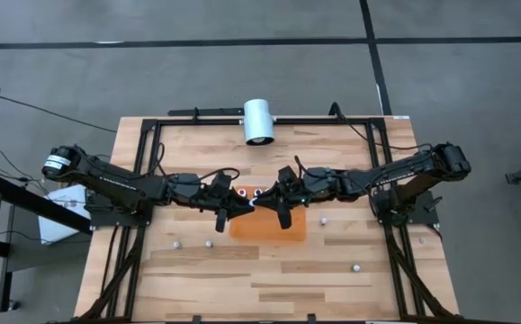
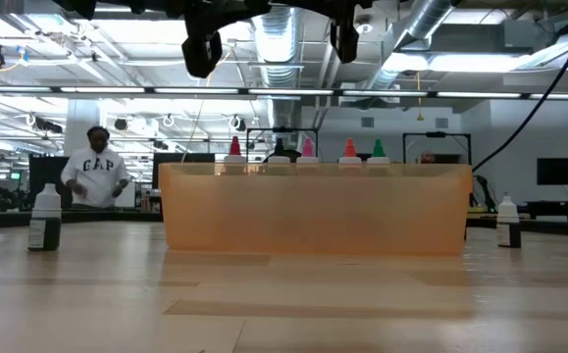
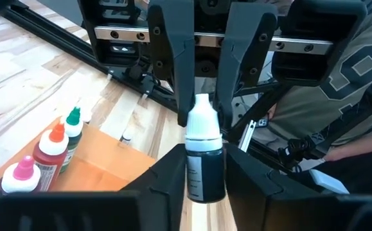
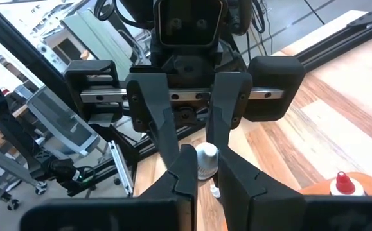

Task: Pick & Place food coloring
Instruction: Put the small black food coloring into the orange bin, then put the small brown food coloring into the orange bin

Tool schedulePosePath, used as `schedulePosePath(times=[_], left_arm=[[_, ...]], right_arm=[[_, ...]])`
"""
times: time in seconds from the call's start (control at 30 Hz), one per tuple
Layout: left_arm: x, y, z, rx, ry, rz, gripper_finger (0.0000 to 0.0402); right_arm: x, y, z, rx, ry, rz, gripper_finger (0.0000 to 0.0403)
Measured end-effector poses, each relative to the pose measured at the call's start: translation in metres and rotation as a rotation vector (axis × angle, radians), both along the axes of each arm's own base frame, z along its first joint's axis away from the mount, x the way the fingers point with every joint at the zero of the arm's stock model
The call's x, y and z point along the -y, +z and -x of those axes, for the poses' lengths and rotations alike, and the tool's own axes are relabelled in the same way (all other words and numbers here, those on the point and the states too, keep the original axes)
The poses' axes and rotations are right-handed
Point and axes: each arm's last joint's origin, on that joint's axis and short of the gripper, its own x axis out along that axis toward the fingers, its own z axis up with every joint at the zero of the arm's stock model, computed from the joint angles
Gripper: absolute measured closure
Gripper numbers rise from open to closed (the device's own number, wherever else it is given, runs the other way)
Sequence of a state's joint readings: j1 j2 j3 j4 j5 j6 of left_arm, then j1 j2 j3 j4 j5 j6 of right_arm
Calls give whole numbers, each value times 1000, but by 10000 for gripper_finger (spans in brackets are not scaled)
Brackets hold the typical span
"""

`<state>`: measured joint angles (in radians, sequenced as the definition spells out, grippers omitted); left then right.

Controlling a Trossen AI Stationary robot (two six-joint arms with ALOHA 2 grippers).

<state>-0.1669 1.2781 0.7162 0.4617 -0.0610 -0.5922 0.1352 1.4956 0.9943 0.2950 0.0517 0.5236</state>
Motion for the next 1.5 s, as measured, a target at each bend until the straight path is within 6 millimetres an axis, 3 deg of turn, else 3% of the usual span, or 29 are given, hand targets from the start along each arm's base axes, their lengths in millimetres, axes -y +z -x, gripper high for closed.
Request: schedulePosePath(times=[0.27,0.47,0.87,1.5], left_arm=[[0,1,0,5,-4,8,239],[0,1,0,5,-24,12,211],[-10,1,-1,-1,-104,55,207],[-9,-7,0,-92,-129,55,207]], right_arm=[[0,0,0,3,-11,2,376],[1,0,0,1,-25,11,376],[0,-7,1,-61,-55,50,402],[-6,-6,2,-55,-37,51,402]])
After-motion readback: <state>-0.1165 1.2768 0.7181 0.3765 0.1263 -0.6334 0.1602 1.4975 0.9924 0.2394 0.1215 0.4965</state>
